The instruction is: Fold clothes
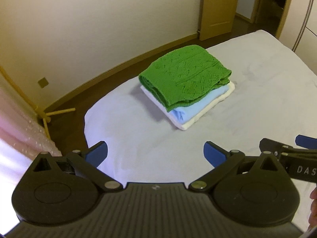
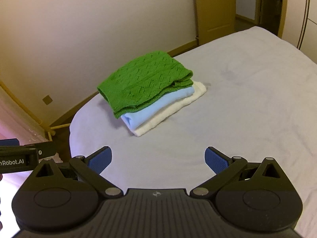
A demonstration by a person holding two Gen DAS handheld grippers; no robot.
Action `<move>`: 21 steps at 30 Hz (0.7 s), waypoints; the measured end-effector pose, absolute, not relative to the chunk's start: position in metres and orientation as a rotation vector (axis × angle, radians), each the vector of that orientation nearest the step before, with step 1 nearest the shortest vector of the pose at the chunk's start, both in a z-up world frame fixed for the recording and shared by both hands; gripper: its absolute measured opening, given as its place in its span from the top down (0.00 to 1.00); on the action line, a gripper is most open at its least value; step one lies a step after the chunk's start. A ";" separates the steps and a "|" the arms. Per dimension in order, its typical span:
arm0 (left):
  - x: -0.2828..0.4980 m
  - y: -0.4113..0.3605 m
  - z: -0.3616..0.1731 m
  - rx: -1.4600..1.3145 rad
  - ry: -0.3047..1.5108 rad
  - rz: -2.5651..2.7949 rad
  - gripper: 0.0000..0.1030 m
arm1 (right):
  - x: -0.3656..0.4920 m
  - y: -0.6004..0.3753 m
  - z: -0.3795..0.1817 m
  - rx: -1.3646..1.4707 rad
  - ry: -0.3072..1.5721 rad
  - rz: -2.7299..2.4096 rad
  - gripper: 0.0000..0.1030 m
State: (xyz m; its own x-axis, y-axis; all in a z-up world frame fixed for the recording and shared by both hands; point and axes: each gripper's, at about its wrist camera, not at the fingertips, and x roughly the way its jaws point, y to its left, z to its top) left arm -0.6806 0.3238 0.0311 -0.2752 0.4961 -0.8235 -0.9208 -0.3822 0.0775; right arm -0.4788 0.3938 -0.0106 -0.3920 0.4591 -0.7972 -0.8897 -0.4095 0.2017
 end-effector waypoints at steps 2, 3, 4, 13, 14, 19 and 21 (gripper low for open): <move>-0.688 0.332 0.030 -0.895 0.716 1.799 0.01 | -0.484 0.399 -0.011 -0.826 0.807 1.895 0.00; -0.692 0.336 0.029 -0.892 0.724 1.787 0.01 | -0.487 0.401 -0.011 -0.823 0.814 1.883 0.00; -0.697 0.340 0.028 -0.893 0.730 1.777 0.01 | -0.491 0.404 -0.012 -0.820 0.821 1.871 0.00; -0.734 0.369 0.025 -0.872 0.789 1.697 0.01 | -0.523 0.417 -0.014 -0.804 0.881 1.785 0.00; -0.737 0.371 0.025 -0.865 0.795 1.692 0.01 | -0.526 0.418 -0.014 -0.800 0.883 1.779 0.00; -0.752 0.380 0.023 -0.807 0.819 1.679 0.01 | -0.542 0.420 -0.011 -0.784 0.890 1.747 0.00; -0.757 0.383 0.021 -0.790 0.827 1.674 0.01 | -0.546 0.419 -0.011 -0.777 0.891 1.737 0.00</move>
